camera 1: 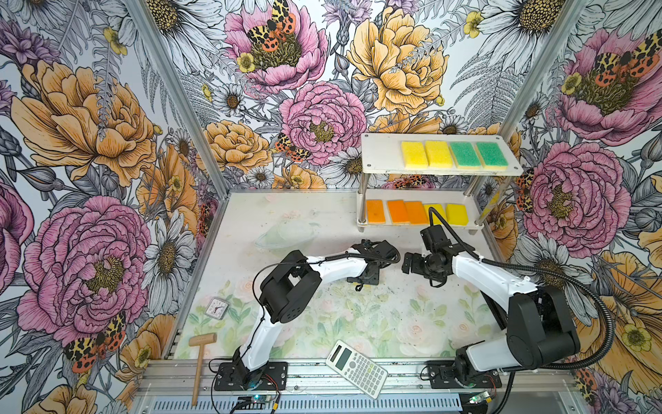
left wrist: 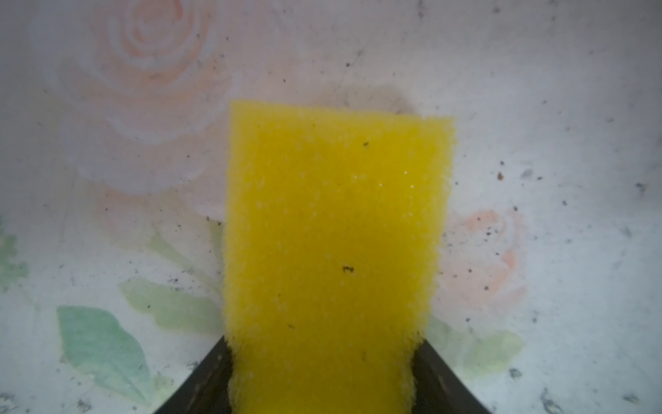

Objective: Arrange cleaning sponges on a shelf
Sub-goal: Pick up the cleaning sponge from the center of the table, then place the cleaning sponge on the shelf.

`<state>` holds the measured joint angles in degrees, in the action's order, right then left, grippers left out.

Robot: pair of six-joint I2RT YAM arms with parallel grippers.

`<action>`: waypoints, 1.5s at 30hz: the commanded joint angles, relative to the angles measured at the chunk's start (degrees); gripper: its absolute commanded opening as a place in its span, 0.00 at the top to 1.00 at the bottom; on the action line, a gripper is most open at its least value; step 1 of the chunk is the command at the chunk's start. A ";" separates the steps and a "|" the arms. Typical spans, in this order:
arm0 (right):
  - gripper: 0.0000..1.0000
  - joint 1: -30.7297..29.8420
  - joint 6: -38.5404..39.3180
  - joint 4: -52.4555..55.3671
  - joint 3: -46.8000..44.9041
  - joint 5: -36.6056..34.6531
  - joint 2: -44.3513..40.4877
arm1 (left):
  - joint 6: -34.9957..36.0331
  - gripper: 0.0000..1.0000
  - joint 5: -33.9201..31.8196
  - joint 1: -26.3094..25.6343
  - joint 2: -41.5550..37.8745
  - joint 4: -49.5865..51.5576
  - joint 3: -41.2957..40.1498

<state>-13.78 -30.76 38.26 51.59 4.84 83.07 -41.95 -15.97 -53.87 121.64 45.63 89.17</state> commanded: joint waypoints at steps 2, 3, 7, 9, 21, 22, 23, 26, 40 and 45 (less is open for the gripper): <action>0.02 0.42 0.23 -0.85 2.28 0.68 0.42 | 0.29 0.41 -1.78 0.43 -0.18 0.11 0.61; 0.02 0.42 0.26 -0.82 2.28 0.79 0.43 | 0.29 0.41 -1.87 0.42 -0.38 0.16 0.50; 0.02 0.50 0.19 -0.85 2.51 0.95 0.45 | 0.21 0.43 -2.81 0.37 -1.30 0.04 0.09; 0.02 0.42 0.19 -0.83 2.72 1.00 0.52 | 0.29 0.44 -3.43 0.27 -1.91 -0.06 -0.09; 0.03 0.57 0.28 -0.74 3.58 1.76 1.39 | 2.12 0.44 -4.81 0.22 -10.25 0.15 -0.07; 0.03 0.53 0.31 -0.76 3.70 1.97 1.49 | 2.48 0.44 -5.01 0.25 -11.28 0.16 0.08; 0.03 0.52 0.28 -0.82 3.84 2.01 1.64 | 2.86 0.44 -5.00 0.32 -12.31 0.20 0.14; 0.03 0.57 0.27 -0.79 4.20 2.32 1.90 | 3.99 0.44 -4.71 0.44 -15.30 0.23 0.77; 0.05 0.55 -0.16 -0.78 4.16 3.12 1.66 | 8.28 0.44 -5.83 -0.35 -25.54 2.84 10.21; 0.05 0.55 -0.35 -0.79 4.04 3.42 1.22 | 11.70 0.44 -5.52 -0.71 -23.08 5.77 20.62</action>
<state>-13.41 -30.79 38.26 54.52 7.49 84.53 -33.50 -20.43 -54.17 97.71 49.58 104.71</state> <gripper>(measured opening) 0.948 0.561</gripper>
